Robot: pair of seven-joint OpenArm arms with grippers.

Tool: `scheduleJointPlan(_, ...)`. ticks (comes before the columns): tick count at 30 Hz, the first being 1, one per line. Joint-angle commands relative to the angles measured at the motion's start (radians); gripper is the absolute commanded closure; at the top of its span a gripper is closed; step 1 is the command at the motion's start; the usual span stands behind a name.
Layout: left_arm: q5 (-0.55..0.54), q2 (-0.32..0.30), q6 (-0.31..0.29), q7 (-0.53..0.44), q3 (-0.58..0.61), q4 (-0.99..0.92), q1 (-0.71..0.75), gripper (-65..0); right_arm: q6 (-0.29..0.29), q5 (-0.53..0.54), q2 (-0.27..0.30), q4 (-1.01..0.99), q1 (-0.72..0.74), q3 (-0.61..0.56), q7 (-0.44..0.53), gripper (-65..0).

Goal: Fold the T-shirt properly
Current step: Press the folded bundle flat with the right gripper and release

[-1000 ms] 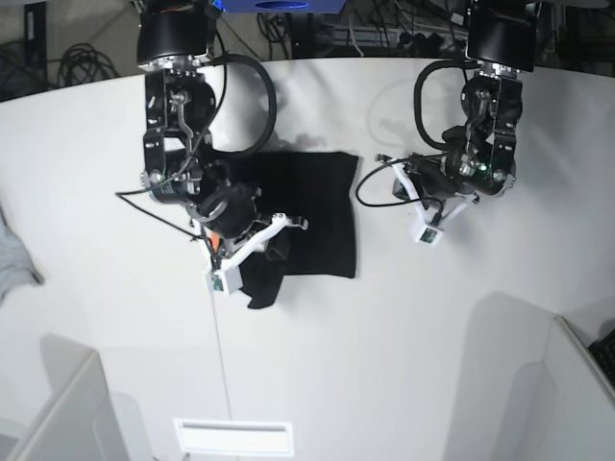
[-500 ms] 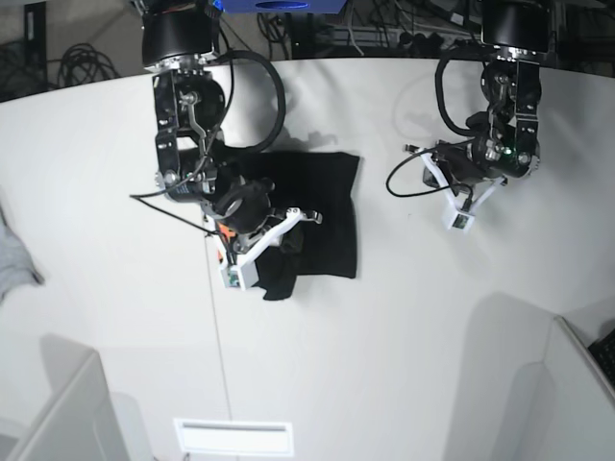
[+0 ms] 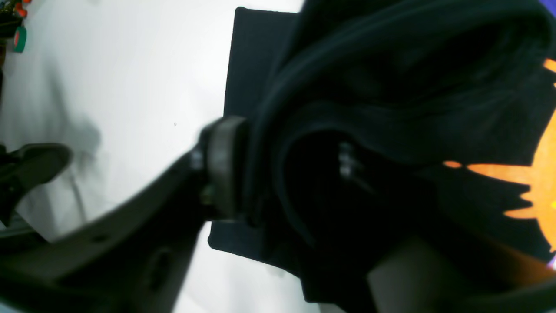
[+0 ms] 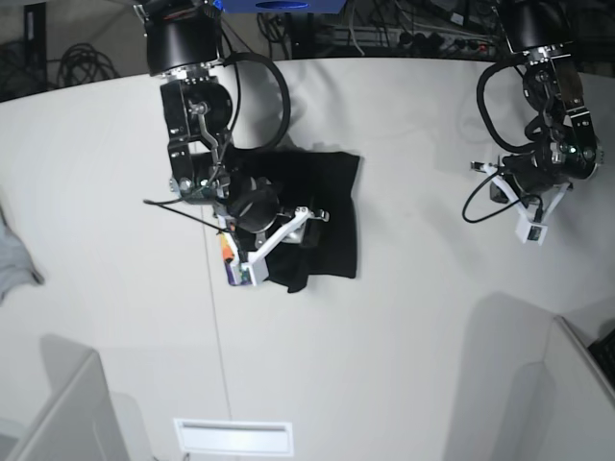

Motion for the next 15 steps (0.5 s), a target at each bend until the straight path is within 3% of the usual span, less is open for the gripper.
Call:
scheduleJointPlan(1, -0.010, -0.012, -0.006, -0.012, -0.016, 0.014, -0.010, 0.0, 0.006, 0.014, -0.006, 0.020, 0.016, -0.003, 0.018, -32.4)
scheduleJointPlan(4, -0.014, -0.035, -0.006, -0.012, -0.031, 0.013, -0.010, 0.0, 0.006, 0.014, -0.004, 0.027, 0.020, -0.049, 0.018, -37.2)
scheduleJointPlan(15, -0.008, -0.039, -0.006, -0.012, -0.036, 0.001, -0.010, 0.0, 0.003, 0.012, -0.004, 0.018, 0.063, -0.204, 0.022, -37.1)
